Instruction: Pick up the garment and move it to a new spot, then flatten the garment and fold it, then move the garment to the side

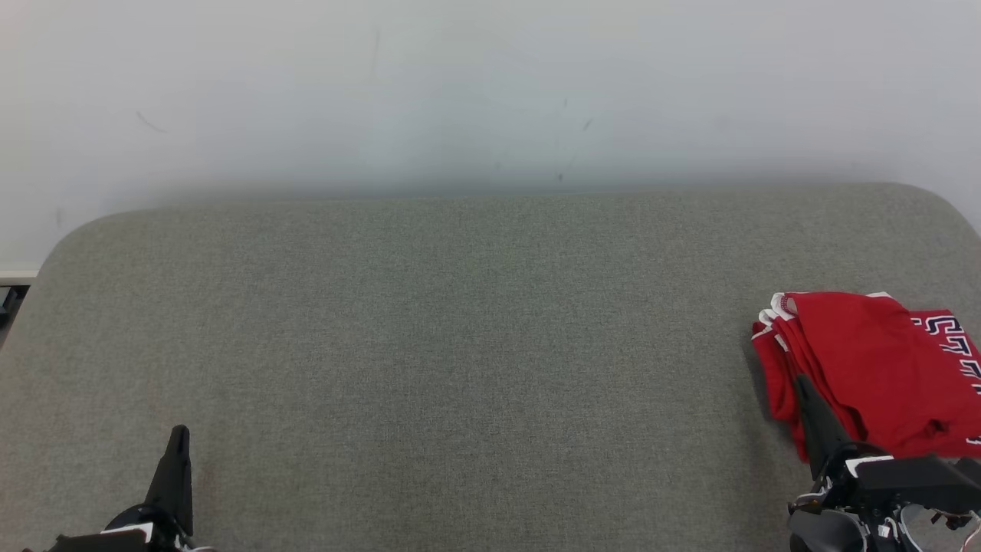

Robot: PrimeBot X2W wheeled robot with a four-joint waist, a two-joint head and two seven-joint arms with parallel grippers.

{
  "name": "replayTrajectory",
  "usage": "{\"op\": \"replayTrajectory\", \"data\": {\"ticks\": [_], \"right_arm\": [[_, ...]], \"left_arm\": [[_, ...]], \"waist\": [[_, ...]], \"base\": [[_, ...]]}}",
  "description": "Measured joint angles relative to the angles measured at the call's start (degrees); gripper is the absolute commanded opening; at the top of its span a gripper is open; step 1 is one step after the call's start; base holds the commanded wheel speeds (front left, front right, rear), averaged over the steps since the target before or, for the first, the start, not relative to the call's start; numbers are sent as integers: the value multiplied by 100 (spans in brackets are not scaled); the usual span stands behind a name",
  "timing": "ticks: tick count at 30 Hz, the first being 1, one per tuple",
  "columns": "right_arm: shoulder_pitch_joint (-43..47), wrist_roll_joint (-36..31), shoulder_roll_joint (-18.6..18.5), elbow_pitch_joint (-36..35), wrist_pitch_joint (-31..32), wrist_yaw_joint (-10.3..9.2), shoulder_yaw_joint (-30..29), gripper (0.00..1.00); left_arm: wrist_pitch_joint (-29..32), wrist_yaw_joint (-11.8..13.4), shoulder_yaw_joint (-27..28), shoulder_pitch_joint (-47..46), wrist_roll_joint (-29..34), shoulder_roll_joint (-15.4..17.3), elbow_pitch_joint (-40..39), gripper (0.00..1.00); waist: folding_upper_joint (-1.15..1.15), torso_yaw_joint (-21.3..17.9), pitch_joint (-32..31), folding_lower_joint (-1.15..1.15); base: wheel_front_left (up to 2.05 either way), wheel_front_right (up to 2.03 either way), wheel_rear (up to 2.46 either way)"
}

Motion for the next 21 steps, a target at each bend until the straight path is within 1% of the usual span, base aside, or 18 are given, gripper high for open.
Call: {"op": "replayTrajectory", "data": {"ticks": [21], "right_arm": [[0, 0, 0, -1, 0, 0, 0, 0]], "left_arm": [[0, 0, 0, 0, 0, 0, 0, 0]], "waist": [[0, 0, 0, 0]], "base": [[0, 0, 0]]}}
